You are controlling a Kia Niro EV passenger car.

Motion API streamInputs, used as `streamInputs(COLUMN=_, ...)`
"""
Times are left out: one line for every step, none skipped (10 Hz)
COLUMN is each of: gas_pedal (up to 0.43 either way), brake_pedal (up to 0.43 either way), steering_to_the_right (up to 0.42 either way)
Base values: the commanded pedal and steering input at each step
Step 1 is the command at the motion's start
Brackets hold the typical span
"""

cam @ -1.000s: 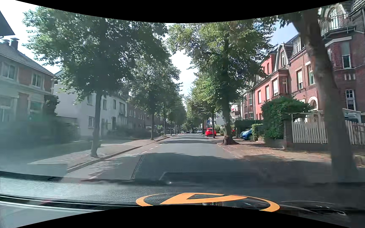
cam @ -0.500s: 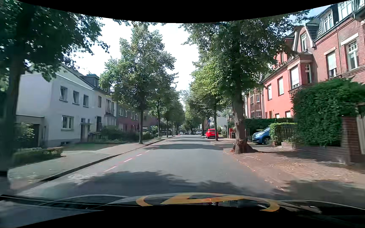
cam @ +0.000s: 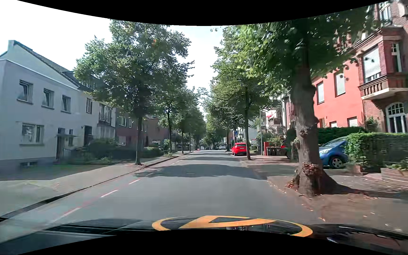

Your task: Follow the waypoints while adhering to traffic rules and regulations

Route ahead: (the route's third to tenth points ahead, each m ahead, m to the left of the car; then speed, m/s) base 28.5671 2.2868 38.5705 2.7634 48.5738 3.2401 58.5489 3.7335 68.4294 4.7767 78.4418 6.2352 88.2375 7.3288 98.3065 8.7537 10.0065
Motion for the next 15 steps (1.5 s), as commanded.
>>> streamInputs(gas_pedal=0.15, brake_pedal=0.0, steering_to_the_right=-0.004)
streamInputs(gas_pedal=0.15, brake_pedal=0.0, steering_to_the_right=-0.004)
streamInputs(gas_pedal=0.15, brake_pedal=0.0, steering_to_the_right=-0.004)
streamInputs(gas_pedal=0.15, brake_pedal=0.0, steering_to_the_right=-0.005)
streamInputs(gas_pedal=0.15, brake_pedal=0.0, steering_to_the_right=-0.007)
streamInputs(gas_pedal=0.15, brake_pedal=0.0, steering_to_the_right=-0.007)
streamInputs(gas_pedal=0.15, brake_pedal=0.0, steering_to_the_right=-0.008)
streamInputs(gas_pedal=0.138, brake_pedal=0.0, steering_to_the_right=-0.008)
streamInputs(gas_pedal=0.138, brake_pedal=0.0, steering_to_the_right=-0.008)
streamInputs(gas_pedal=0.138, brake_pedal=0.0, steering_to_the_right=-0.008)
streamInputs(gas_pedal=0.118, brake_pedal=0.0, steering_to_the_right=-0.008)
streamInputs(gas_pedal=0.118, brake_pedal=0.0, steering_to_the_right=-0.008)
streamInputs(gas_pedal=0.118, brake_pedal=0.0, steering_to_the_right=-0.008)
streamInputs(gas_pedal=0.118, brake_pedal=0.0, steering_to_the_right=-0.006)
streamInputs(gas_pedal=0.11, brake_pedal=0.0, steering_to_the_right=-0.004)
